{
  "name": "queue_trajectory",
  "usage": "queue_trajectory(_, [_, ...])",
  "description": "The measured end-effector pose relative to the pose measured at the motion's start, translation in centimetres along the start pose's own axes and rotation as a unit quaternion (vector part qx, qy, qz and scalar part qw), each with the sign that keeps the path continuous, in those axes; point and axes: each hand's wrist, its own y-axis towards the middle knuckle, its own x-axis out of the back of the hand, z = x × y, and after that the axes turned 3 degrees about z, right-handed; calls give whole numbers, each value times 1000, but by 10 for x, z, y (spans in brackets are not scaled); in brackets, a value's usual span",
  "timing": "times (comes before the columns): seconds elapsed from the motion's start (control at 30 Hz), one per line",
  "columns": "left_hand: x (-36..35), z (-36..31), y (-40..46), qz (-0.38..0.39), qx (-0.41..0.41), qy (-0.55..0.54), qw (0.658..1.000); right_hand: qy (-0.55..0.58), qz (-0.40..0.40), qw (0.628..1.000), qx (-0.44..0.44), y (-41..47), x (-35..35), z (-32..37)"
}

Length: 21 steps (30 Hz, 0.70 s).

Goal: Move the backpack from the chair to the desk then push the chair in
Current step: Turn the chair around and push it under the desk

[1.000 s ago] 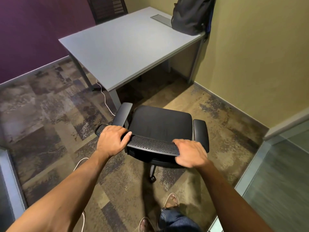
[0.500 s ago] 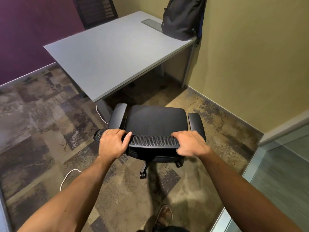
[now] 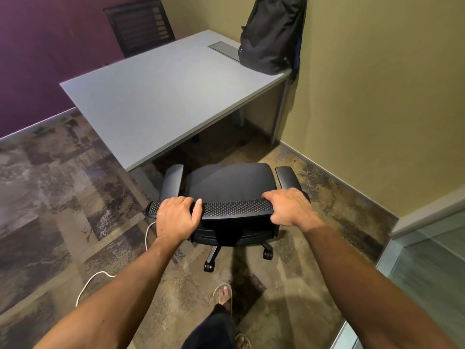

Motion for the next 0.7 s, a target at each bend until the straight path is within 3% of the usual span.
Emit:
queue_trajectory(0.27, [-18, -20, 66, -28, 25, -10, 999, -13, 23, 999, -18, 57, 17, -49])
queue_trajectory(0.5, [-26, -60, 127, 13, 79, -12, 997, -45, 59, 996, -51, 116, 37, -108])
queue_trajectory(0.7, [-31, -90, 180, 49, 108, -19, 993, -69, 43, 995, -61, 164, 52, -157])
